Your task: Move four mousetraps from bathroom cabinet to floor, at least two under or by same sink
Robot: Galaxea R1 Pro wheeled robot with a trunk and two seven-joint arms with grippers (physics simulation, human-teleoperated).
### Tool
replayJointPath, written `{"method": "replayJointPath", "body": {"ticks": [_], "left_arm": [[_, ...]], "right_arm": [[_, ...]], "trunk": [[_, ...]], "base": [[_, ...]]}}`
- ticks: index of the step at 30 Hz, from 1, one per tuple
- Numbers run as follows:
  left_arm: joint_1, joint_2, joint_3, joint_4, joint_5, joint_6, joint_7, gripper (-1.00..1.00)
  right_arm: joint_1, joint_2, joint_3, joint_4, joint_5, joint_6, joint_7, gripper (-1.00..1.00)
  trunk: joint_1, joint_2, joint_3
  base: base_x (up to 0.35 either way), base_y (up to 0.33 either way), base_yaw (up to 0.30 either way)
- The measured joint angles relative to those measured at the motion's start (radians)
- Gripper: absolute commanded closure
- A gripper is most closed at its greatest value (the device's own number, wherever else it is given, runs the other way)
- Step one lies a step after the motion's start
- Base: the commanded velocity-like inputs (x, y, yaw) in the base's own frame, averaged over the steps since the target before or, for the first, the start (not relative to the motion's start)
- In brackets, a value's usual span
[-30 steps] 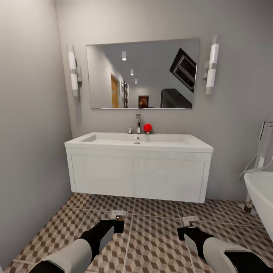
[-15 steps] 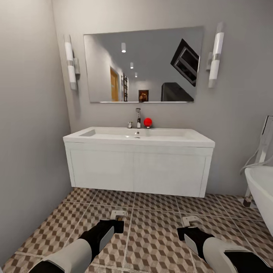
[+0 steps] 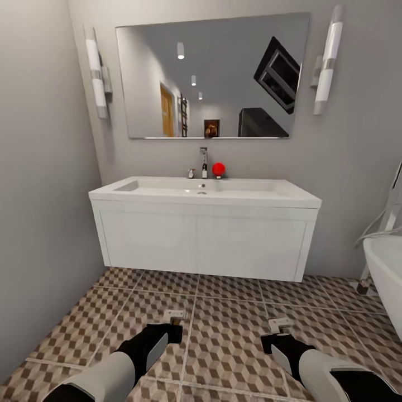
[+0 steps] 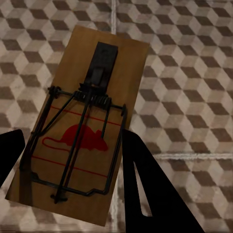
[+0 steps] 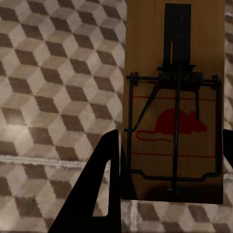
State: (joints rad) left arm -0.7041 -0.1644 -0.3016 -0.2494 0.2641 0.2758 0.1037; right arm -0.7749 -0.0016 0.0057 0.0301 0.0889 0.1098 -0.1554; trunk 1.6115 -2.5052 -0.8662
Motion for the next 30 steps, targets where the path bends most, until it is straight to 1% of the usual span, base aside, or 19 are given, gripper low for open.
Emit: {"method": "replayJointPath", "body": {"ticks": [9,12,15,19,23,28,30], "left_arm": [[0.0,0.001,-0.001,0.0,0.0,-0.003,0.0,1.0],[0.0,0.002,-0.001,-0.002,0.0,-0.023,0.0,1.0],[0.0,0.002,0.0,-0.019,0.001,-0.047,0.0,1.0],[0.0,0.003,-0.001,-0.04,0.001,-0.05,0.002,1.0],[0.0,0.003,-0.004,-0.05,0.0,-0.058,0.003,1.0],[0.001,0.005,-0.003,-0.056,0.0,-0.065,0.036,1.0],[0.0,0.009,-0.001,-0.075,0.001,-0.069,0.056,1.0]], "right_arm": [[0.0,-0.001,-0.001,0.0,0.0,-0.003,-0.001,1.0],[0.0,-0.001,-0.001,-0.001,0.0,-0.006,-0.002,1.0],[0.0,0.0,0.0,-0.001,0.001,-0.034,-0.002,1.0],[0.0,0.0,0.0,-0.001,0.0,-0.073,-0.007,1.0],[0.0,0.001,0.0,-0.002,0.0,-0.083,-0.012,1.0],[0.0,0.004,0.0,-0.004,0.001,-0.083,-0.012,1.0],[0.0,0.007,0.0,-0.008,0.002,-0.074,-0.011,1.0]], "trunk": [[0.004,-0.002,-0.035],[0.004,-0.002,-0.035],[0.004,-0.002,-0.035],[0.004,-0.002,-0.035],[0.004,-0.002,-0.035],[0.004,-0.002,-0.035],[0.004,-0.002,-0.035]], "base": [[0.0,0.0,0.0],[0.0,0.0,0.0],[0.0,0.0,0.0],[0.0,0.0,0.0],[0.0,0.0,0.0],[0.0,0.0,0.0],[0.0,0.0,0.0]]}}
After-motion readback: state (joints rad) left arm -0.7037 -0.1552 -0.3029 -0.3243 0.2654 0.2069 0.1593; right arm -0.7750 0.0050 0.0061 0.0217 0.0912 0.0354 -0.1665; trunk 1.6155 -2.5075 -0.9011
